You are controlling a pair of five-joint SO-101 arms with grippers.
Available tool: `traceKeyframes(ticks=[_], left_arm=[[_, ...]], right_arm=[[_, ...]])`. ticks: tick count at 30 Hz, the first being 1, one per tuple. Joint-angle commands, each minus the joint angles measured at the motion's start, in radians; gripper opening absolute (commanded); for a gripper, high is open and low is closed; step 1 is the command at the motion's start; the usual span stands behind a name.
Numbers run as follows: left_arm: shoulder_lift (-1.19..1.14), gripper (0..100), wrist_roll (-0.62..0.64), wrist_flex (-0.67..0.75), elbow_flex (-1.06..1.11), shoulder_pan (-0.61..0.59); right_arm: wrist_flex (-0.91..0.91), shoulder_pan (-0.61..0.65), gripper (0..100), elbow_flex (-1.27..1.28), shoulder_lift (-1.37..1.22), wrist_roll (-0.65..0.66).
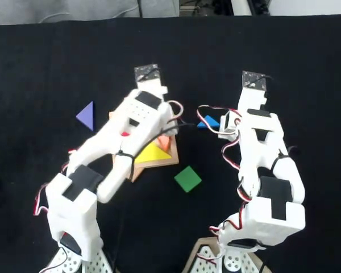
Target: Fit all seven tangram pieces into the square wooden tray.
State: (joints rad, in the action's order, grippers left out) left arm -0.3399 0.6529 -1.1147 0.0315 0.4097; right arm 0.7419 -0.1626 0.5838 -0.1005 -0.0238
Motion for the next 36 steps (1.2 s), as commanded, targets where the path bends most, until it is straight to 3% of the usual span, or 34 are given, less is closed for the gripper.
traceKeyframes(ticks=[1,8,16,36], left_arm=[[0.021,18,-0.008,-0.009,-0.047,-0.048],[0.023,18,0.0,0.017,-0.082,-0.01],[-0.002,18,0.075,0.169,0.016,-0.001],[-0.017,18,0.08,0.083,0.036,0.019]], right_arm=[[-0.018,-0.006,1.1,-0.065,0.041,0.0],[-0.018,0.008,1.1,-0.065,0.041,0.0],[-0.017,0.017,1.1,-0.062,0.041,0.002],[-0.011,0.018,1.1,-0.064,0.041,0.002]])
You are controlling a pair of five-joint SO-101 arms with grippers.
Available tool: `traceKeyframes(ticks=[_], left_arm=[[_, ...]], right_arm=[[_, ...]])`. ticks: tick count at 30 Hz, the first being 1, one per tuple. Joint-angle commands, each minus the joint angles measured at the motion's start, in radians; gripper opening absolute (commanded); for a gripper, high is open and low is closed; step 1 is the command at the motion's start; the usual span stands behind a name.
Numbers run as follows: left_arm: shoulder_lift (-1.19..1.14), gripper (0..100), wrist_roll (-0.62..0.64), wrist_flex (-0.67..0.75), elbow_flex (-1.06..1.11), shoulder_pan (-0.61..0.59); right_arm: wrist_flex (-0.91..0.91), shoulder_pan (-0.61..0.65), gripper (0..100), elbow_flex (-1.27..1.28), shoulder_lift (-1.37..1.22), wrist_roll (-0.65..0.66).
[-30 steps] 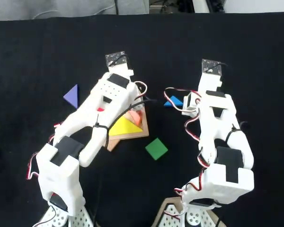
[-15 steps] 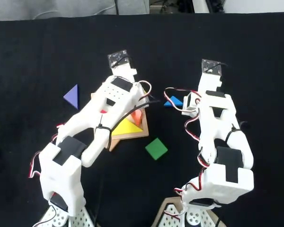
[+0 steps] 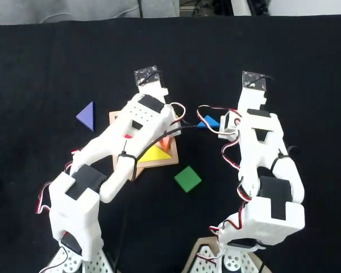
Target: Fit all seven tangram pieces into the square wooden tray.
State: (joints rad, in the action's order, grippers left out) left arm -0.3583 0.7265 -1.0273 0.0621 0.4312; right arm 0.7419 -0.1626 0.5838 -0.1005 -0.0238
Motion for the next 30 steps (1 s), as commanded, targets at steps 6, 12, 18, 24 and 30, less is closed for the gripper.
traceKeyframes(ticks=[6,12,18,24,30], left_arm=[[-0.089,18,0.002,-0.018,-0.041,-0.004],[-0.175,18,0.0,-0.172,-0.206,-0.031],[-0.242,18,0.0,-0.216,-0.283,-0.085],[-0.255,18,0.0,-0.25,-0.289,-0.09],[-0.256,18,0.0,-0.269,-0.283,-0.119]], right_arm=[[-0.011,0.018,1.1,-0.062,0.041,0.002],[-0.011,0.018,1.1,-0.062,0.041,0.002],[-0.011,0.018,1.1,-0.062,0.041,0.002],[-0.011,0.018,1.1,-0.062,0.041,0.002],[-0.011,0.018,1.1,-0.062,0.041,0.002]])
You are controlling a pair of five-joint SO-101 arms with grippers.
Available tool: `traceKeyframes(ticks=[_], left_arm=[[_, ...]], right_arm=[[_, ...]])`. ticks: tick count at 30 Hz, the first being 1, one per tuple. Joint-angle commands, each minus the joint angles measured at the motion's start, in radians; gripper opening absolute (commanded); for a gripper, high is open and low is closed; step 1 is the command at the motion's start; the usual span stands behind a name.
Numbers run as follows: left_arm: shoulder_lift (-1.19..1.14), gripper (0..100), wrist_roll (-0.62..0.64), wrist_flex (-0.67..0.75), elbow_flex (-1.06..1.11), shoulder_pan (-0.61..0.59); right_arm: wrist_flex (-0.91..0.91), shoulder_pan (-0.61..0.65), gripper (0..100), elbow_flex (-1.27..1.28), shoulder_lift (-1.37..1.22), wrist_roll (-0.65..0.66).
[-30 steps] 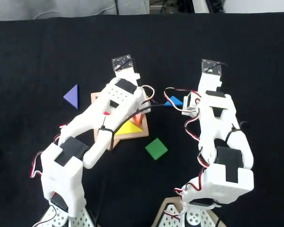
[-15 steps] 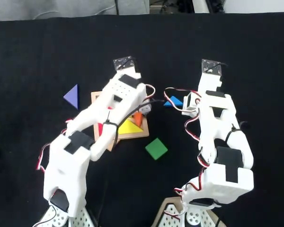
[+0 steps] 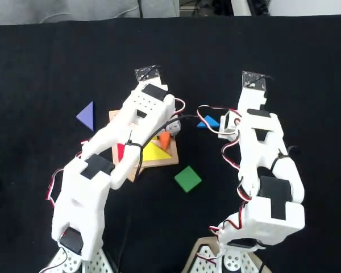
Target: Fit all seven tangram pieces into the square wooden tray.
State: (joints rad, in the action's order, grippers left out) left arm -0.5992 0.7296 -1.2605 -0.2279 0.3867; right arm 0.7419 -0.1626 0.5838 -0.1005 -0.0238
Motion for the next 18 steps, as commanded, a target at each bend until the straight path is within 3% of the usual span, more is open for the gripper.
traceKeyframes(ticks=[1,18], left_arm=[[-0.015,18,0.0,-0.049,0.001,-0.084],[-0.006,17,-0.015,-0.061,-0.001,-0.104]], right_arm=[[-0.011,0.018,1.1,-0.062,0.041,0.002],[-0.012,0.018,1.1,-0.061,0.041,0.002]])
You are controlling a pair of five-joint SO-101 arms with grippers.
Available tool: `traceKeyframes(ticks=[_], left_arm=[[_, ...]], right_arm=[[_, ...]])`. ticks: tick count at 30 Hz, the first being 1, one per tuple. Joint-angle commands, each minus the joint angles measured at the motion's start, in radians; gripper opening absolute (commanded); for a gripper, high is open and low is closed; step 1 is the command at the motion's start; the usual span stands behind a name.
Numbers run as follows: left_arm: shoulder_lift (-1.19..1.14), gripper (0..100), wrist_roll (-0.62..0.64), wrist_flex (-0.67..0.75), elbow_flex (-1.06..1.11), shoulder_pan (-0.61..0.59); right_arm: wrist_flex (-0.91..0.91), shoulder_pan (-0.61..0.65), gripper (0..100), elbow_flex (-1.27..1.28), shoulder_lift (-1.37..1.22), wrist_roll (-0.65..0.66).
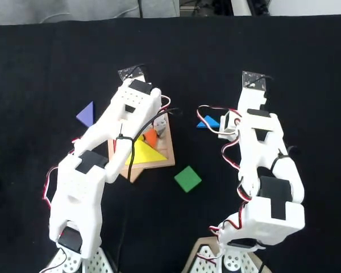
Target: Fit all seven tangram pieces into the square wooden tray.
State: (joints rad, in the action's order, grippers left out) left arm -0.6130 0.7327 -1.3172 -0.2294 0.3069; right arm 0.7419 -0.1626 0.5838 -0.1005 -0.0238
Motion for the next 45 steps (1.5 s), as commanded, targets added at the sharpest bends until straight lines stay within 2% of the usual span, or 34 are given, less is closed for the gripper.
traceKeyframes(ticks=[1,5,9,13,18,22,25,28,31,35,40,45], left_arm=[[0.008,16,-0.04,-0.003,-0.004,-0.021],[0.008,7,-0.157,-0.044,-0.067,0.03],[0.008,7,-0.281,-0.101,-0.133,0.085],[0.015,7,-0.382,-0.126,-0.162,0.09],[0.146,7,-0.454,-0.18,-0.151,0.091],[0.328,8,-0.48,-0.184,-0.102,0.091],[0.423,8,-0.482,-0.126,-0.048,0.136],[0.427,8,-0.471,-0.014,0.044,0.219],[0.384,8,-0.434,0.124,0.134,0.286],[0.319,8,-0.382,0.221,0.162,0.294],[0.287,25,-0.377,0.218,0.159,0.275],[0.281,27,-0.384,0.218,0.159,0.217]], right_arm=[[-0.012,0.018,1.1,-0.061,0.041,0.002],[-0.014,0.018,1.1,-0.061,0.041,0.002],[-0.014,0.018,1.1,-0.061,0.041,0.002],[-0.011,0.018,1.1,-0.064,0.041,0.002],[-0.011,0.014,1.1,-0.064,0.047,0.002],[-0.011,0.003,1.1,-0.065,0.05,0.002],[-0.009,-0.063,1.1,-0.081,0.056,-0.012],[-0.012,-0.126,1.1,-0.079,0.076,-0.101],[-0.017,-0.16,1.1,-0.071,0.09,-0.132],[-0.017,-0.175,1.1,-0.068,0.091,-0.135],[-0.017,-0.172,1.1,-0.068,0.091,-0.135],[-0.014,-0.167,1.1,-0.068,0.091,-0.132]])
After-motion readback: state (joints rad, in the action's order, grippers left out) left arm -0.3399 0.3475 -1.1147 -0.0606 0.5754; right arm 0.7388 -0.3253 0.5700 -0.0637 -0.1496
